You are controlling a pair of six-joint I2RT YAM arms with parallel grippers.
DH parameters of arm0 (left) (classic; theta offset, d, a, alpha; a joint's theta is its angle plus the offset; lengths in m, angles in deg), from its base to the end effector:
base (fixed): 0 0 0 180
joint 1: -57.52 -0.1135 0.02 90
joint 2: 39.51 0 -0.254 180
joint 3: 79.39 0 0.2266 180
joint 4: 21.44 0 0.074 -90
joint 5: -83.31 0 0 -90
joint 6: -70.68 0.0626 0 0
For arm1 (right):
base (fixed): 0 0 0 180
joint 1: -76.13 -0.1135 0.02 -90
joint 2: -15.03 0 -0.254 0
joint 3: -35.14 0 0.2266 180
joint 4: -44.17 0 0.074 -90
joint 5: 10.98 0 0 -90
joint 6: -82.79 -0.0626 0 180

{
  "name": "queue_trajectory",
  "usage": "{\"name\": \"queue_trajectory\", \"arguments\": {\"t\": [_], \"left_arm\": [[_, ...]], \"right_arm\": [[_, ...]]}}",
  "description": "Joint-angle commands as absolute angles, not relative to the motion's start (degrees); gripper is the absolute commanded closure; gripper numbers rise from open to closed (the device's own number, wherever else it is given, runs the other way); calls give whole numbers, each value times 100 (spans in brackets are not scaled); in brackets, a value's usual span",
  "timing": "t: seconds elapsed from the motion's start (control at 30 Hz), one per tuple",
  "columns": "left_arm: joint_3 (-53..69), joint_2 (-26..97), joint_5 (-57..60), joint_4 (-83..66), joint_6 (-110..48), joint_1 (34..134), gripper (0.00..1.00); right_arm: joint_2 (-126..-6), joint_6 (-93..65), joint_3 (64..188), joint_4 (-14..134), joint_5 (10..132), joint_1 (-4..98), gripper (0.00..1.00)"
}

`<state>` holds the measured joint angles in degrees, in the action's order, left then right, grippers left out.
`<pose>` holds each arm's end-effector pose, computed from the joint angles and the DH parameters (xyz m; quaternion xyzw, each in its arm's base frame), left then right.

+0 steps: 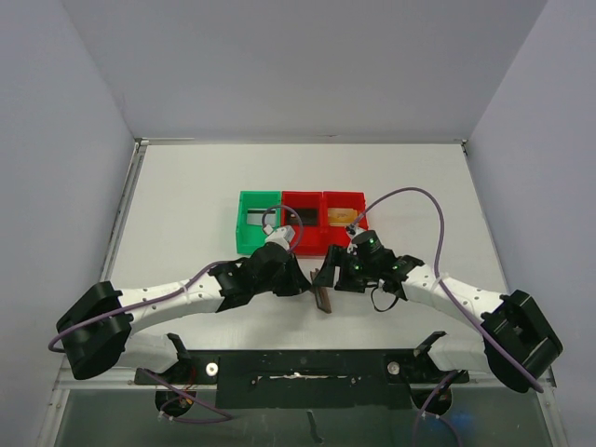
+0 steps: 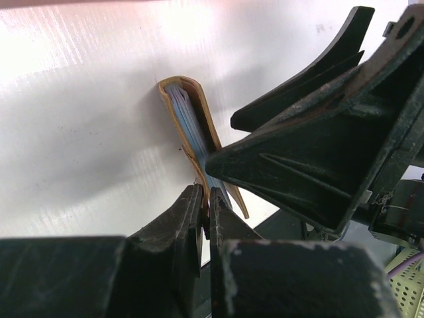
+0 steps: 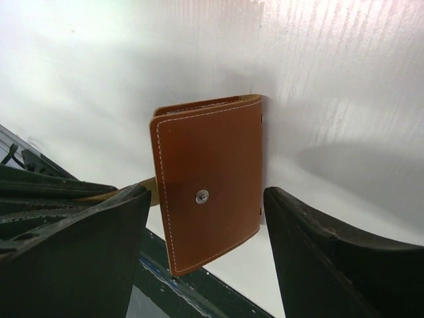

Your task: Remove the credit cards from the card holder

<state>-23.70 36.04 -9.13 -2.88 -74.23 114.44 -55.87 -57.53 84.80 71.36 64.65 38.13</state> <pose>0.1533 -0.2304 0.1976 0.0065 0.9002 -0.3495 0.2596 0.1775 0.1584 0.1707 0.0554 0.9270 0.3292 0.1711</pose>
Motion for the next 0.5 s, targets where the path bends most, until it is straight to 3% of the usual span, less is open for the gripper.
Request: {"name": "queue_trajectory", "arguments": {"t": [0.0, 0.13, 0.47], "left_arm": [[-2077, 3440, -838, -492, -7337, 11430, 100], [-2038, 3466, -871, -338, -7295, 11429, 100], [-1928, 3252, -1061, 195, -7132, 11345, 100]], "right_arm": [[-5633, -5713, 8688, 7274, 6743, 3753, 35], [-5590, -5665, 8684, 7473, 6958, 3757, 48], [-5125, -5770, 8368, 7585, 7254, 3971, 59]]}}
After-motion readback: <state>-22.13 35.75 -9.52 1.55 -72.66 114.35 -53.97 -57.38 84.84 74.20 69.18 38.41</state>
